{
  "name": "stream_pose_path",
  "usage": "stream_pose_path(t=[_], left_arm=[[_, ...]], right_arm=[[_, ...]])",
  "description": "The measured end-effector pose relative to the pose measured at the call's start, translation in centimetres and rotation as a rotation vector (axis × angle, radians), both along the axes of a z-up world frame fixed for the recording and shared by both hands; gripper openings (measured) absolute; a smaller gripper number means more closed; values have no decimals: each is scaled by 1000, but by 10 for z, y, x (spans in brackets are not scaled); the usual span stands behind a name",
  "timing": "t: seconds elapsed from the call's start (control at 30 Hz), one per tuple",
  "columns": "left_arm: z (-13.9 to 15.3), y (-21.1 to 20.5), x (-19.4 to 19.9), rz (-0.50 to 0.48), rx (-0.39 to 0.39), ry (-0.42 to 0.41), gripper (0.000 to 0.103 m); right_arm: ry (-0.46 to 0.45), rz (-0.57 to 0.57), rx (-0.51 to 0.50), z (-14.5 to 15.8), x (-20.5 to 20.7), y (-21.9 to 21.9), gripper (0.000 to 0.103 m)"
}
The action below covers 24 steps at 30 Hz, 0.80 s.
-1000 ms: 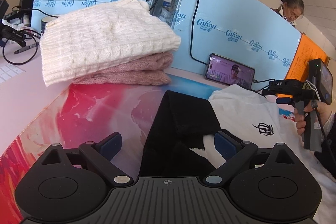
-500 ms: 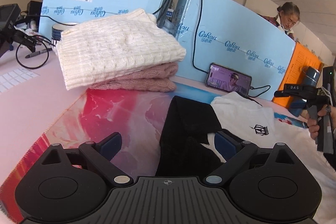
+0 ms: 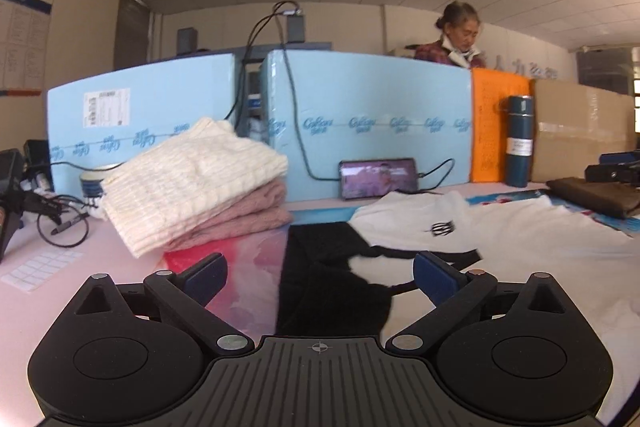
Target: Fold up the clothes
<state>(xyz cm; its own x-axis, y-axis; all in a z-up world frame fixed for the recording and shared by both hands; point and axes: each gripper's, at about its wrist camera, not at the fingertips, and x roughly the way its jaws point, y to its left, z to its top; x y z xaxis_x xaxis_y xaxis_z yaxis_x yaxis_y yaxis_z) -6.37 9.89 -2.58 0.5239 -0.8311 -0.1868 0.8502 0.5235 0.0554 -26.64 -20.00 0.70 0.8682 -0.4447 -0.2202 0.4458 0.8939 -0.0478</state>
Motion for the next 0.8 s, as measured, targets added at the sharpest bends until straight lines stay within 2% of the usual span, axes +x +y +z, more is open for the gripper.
stream_pose_path(t=[0.1,0.17,0.27,0.37,0.47,0.6,0.7,0.8], left_arm=[[-6,1,-36,-117,-35,-115,103],[-12,1,-52,-146,-54,-153,103],[-18,-2,-67,-165,-48,-144,103],[-22,1,-75,-174,-40,-131,103],[-23,7,-80,-158,-51,-120,103],[-25,19,-85,-133,-69,-109,103],[-26,26,-86,-127,-71,-95,103],[-27,28,-89,-195,-49,-68,103]], right_arm=[[34,144,-125,-19,-33,36,103],[88,248,-176,-29,-44,54,103],[221,392,-212,-45,-48,81,103],[270,467,-251,-54,-47,98,103],[315,492,-332,-63,-37,112,103],[329,587,-390,-68,-22,127,103],[315,633,-510,-74,-12,145,103],[257,664,-529,-71,-9,152,100]])
